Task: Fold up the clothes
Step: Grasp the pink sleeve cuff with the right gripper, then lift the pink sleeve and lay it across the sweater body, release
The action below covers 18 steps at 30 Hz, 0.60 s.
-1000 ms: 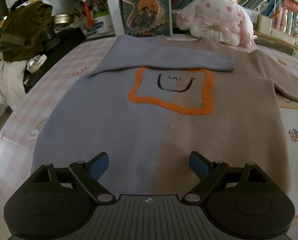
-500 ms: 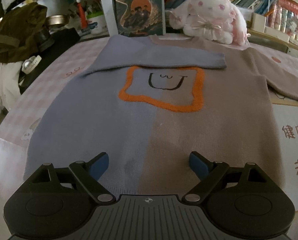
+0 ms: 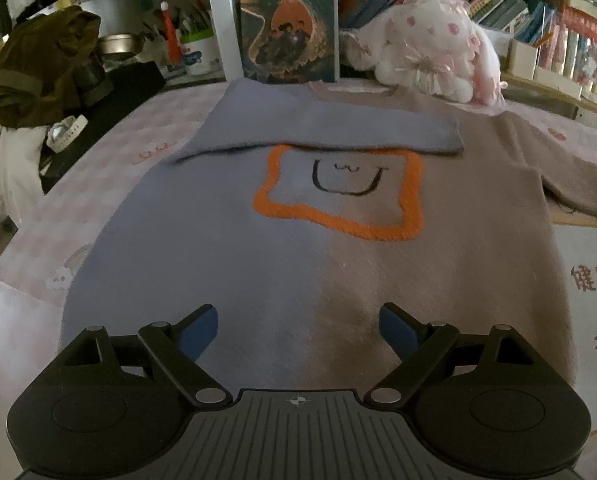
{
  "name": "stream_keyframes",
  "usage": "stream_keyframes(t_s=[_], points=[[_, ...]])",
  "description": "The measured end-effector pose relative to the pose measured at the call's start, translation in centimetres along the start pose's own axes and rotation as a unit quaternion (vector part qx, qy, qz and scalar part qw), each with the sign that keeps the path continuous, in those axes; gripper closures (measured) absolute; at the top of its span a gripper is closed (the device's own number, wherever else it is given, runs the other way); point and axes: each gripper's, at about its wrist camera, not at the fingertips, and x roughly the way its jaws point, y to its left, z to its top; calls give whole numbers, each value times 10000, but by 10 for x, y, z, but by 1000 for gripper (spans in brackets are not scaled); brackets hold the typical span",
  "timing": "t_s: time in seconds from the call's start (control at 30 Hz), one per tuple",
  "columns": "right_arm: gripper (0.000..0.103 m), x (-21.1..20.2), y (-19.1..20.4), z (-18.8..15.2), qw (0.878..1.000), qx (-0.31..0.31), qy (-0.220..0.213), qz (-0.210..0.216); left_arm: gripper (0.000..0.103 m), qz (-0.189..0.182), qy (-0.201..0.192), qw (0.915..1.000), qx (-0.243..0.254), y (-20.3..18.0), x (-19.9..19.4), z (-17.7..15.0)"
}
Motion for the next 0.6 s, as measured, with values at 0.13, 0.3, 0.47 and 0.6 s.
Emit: stream_keyframes(t_s=[0.13, 0.3, 0.47, 0.6], points=[[98, -5, 48, -6, 9979, -431, 10, 479, 13, -168, -314, 9993, 130, 9, -10, 7], [98, -7, 110, -21, 9927, -781, 69, 916, 13, -408, -629, 9965, 367, 30, -16, 12], [98, -9, 173, -48, 9866, -1144, 80, 1161, 13, -517, -833, 9940, 479, 63, -21, 11], [98, -5, 218, -73, 9822, -1444, 123, 1195, 13, -574, -982, 9920, 550, 93, -26, 8]])
